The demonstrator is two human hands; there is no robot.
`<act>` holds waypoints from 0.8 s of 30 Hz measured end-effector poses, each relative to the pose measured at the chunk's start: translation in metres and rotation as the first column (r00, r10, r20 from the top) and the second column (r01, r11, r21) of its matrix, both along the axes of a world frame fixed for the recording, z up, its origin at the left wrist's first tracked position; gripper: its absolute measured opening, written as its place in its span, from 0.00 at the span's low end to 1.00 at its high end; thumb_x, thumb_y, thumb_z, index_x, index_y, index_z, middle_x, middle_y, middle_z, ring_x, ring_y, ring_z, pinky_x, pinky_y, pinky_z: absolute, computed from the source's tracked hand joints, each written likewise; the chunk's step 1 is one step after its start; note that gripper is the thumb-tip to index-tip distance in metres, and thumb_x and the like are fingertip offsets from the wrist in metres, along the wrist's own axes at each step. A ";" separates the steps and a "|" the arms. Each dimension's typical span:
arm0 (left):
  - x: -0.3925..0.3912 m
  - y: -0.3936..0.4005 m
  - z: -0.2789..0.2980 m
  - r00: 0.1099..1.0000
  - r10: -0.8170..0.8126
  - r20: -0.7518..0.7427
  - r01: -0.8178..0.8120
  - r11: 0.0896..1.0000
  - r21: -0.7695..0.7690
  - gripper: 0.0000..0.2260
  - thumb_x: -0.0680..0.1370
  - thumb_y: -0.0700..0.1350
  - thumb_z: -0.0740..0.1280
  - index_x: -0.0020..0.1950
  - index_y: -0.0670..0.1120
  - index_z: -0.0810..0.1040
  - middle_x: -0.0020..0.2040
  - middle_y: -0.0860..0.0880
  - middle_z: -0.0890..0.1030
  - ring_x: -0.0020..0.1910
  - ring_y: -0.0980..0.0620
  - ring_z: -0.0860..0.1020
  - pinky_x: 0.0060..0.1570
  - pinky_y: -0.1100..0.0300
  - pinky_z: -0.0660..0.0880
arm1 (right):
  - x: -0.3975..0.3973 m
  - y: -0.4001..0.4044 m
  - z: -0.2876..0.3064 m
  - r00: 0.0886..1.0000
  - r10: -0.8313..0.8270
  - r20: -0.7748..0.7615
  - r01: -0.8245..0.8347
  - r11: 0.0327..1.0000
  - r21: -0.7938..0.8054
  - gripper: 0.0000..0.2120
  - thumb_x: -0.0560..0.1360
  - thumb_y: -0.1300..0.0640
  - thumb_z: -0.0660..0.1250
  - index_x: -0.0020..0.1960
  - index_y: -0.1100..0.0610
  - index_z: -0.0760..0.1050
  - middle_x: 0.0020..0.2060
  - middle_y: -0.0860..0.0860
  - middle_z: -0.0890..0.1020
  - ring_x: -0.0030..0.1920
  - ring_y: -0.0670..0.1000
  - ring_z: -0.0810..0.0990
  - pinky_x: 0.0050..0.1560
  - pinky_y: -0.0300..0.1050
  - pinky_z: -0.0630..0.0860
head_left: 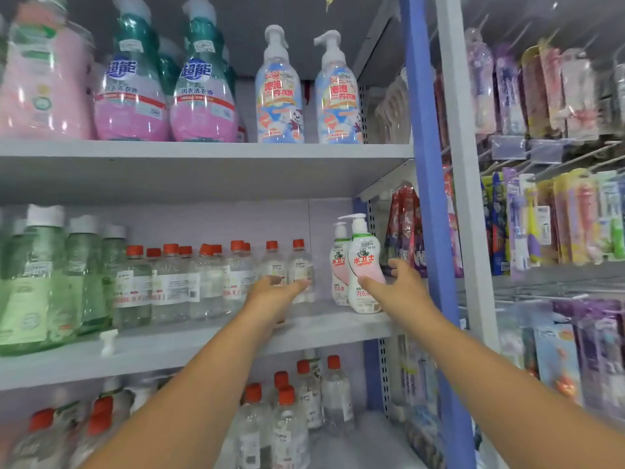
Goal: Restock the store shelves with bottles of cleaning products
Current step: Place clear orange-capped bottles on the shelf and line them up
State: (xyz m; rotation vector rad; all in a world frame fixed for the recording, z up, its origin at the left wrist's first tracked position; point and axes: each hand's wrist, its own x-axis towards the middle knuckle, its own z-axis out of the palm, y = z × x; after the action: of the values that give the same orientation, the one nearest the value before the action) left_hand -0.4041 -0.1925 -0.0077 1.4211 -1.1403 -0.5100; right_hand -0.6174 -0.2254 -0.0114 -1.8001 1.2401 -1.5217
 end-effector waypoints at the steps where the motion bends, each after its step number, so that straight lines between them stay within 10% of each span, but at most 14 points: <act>1: -0.004 -0.014 0.001 1.000 -0.019 0.010 0.018 0.999 0.037 0.35 0.72 0.60 0.76 0.72 0.46 0.70 0.64 0.44 0.78 0.56 0.44 0.80 0.60 0.46 0.79 | 0.001 -0.010 0.001 1.000 0.017 -0.003 -0.017 1.000 0.015 0.40 0.72 0.45 0.75 0.76 0.55 0.61 0.67 0.51 0.72 0.63 0.54 0.75 0.57 0.51 0.76; 6: -0.016 -0.080 0.021 0.989 -0.123 0.077 0.110 0.982 0.156 0.29 0.73 0.59 0.74 0.68 0.45 0.74 0.60 0.45 0.78 0.53 0.45 0.81 0.57 0.48 0.81 | 0.010 -0.050 0.009 0.994 0.109 0.006 -0.109 0.992 0.056 0.29 0.69 0.45 0.78 0.63 0.51 0.68 0.53 0.46 0.80 0.50 0.47 0.80 0.45 0.45 0.77; 17: -0.032 -0.151 0.047 0.930 -0.348 0.120 0.319 0.925 0.208 0.10 0.76 0.40 0.74 0.57 0.45 0.80 0.51 0.46 0.87 0.54 0.45 0.84 0.63 0.46 0.78 | 0.010 -0.090 -0.005 0.982 0.163 0.094 -0.168 0.985 0.043 0.19 0.77 0.52 0.72 0.65 0.49 0.71 0.56 0.46 0.81 0.53 0.47 0.80 0.40 0.39 0.75; 24: -0.021 -0.120 0.035 0.932 -0.347 0.107 0.331 0.933 0.141 0.19 0.72 0.54 0.78 0.59 0.48 0.80 0.51 0.47 0.88 0.51 0.45 0.86 0.59 0.44 0.80 | 0.006 -0.082 -0.006 0.974 0.187 0.127 -0.192 0.981 0.030 0.19 0.76 0.51 0.73 0.64 0.48 0.71 0.56 0.47 0.81 0.51 0.45 0.79 0.41 0.40 0.75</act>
State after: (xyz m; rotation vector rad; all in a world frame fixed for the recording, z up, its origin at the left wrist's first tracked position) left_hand -0.4247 -0.3126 0.0272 1.3806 -1.4962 -0.7496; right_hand -0.6110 -0.3072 -0.0173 -1.7156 1.0035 -1.4647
